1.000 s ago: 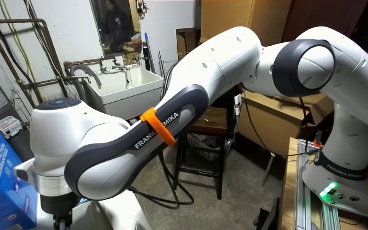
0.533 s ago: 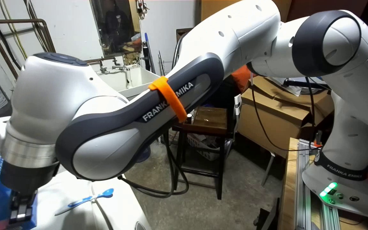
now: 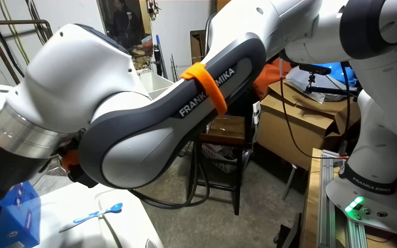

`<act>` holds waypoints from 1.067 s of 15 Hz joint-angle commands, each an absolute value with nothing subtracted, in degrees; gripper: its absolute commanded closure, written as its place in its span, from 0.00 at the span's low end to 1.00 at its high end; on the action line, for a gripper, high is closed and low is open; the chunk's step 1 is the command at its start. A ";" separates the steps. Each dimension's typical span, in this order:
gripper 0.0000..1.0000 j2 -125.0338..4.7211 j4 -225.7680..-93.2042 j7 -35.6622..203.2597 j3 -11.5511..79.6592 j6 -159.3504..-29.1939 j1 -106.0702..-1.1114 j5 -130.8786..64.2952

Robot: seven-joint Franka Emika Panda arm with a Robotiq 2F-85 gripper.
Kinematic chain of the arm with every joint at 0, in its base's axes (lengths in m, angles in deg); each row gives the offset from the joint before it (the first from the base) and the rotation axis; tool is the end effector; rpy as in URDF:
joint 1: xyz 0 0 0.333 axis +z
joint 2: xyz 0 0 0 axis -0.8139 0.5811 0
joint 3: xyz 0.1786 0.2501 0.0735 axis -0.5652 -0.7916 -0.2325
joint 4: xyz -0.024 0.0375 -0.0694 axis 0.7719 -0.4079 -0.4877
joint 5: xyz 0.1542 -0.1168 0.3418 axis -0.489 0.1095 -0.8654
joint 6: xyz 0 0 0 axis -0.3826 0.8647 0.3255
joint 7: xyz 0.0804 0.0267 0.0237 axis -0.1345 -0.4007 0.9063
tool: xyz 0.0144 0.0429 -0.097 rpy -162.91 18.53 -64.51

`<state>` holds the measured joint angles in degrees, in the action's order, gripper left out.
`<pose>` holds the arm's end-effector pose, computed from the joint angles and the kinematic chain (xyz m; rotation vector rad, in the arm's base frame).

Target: Put the pink item on the stood

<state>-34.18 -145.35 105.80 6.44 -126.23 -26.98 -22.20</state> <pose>0.5520 0.5522 0.4077 -2.1653 -1.4585 -1.1243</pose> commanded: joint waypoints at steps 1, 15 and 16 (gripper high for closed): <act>0.99 -41.36 -153.37 103.44 9.60 -132.48 -27.43 -20.90; 0.99 -67.68 -172.93 55.51 62.79 -117.76 6.15 9.22; 0.99 -69.17 -174.75 51.37 64.05 -113.68 8.45 13.03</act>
